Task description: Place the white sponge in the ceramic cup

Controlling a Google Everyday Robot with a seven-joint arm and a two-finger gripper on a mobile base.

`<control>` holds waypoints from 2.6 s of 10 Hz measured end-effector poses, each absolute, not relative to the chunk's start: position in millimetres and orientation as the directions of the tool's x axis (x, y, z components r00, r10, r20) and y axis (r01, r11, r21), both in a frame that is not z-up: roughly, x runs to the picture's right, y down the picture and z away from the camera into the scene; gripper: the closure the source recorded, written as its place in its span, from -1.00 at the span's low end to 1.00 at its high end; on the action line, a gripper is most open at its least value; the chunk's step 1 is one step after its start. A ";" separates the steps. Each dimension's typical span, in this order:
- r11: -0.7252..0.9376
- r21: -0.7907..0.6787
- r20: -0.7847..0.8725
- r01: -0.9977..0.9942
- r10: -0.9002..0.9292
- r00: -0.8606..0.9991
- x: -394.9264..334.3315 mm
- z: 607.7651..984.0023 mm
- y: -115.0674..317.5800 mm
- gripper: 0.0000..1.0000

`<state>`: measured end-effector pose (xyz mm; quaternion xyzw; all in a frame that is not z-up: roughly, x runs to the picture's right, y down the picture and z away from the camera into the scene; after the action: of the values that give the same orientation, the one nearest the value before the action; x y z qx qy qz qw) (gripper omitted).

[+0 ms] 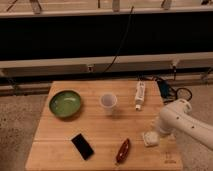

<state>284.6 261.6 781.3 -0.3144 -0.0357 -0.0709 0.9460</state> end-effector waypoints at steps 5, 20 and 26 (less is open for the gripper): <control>0.775 -0.607 0.129 0.174 -0.120 0.984 281.9 795.4 275.2 -0.60; 0.773 -0.603 0.147 0.198 -0.137 0.980 284.2 800.5 274.8 -0.41; 0.769 -0.606 0.151 0.204 -0.140 0.978 286.8 794.5 276.3 0.04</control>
<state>286.8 276.3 794.5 -0.3275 -0.0486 -0.0917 0.9392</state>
